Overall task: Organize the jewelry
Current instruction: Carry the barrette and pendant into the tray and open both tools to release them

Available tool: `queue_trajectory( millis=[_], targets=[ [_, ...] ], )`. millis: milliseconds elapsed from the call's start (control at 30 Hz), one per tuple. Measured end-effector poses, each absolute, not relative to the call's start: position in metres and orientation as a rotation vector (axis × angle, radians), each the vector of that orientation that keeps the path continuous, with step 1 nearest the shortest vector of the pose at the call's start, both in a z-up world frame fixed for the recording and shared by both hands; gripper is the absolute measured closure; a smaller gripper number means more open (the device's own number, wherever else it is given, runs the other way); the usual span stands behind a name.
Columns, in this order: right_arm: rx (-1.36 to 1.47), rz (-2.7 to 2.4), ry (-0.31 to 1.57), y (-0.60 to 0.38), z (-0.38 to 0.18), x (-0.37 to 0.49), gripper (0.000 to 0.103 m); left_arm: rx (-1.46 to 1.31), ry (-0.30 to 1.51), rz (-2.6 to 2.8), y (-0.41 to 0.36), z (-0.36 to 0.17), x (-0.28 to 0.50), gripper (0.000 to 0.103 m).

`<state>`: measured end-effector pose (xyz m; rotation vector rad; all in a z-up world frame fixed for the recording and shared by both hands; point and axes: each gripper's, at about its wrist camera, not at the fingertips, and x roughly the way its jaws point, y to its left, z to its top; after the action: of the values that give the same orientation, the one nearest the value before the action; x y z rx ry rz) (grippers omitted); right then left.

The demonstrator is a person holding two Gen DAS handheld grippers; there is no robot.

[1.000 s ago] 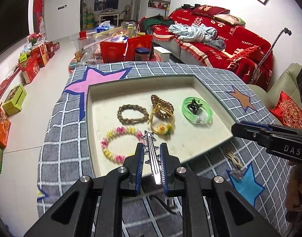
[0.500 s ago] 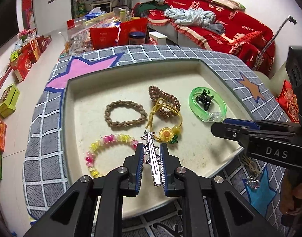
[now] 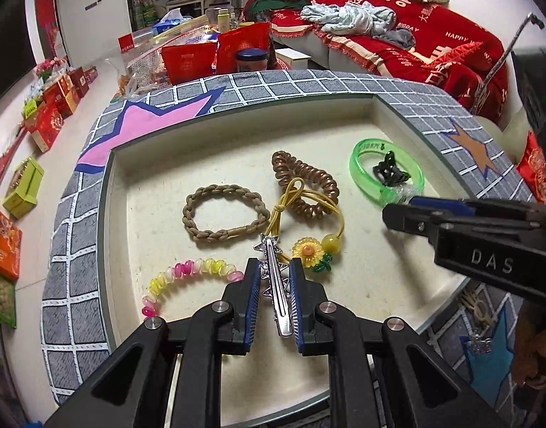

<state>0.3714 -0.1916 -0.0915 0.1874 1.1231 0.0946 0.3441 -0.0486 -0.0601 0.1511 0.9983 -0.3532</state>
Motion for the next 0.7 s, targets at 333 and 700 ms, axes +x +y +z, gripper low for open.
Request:
queue_trajectory(
  millis=[333, 700],
  targets=[
    [0.151, 0.093, 1.117, -0.187, -0.089, 0.367, 0.056, 0.207, 0.983, -0.329, -0.054, -0.063, 0.341, 0.069],
    [0.259, 0.122, 1.069, -0.198, -0.072, 0.359, 0.035, 0.187, 0.972, -0.320, -0.052, -0.059, 0.338, 0.069]
  ],
)
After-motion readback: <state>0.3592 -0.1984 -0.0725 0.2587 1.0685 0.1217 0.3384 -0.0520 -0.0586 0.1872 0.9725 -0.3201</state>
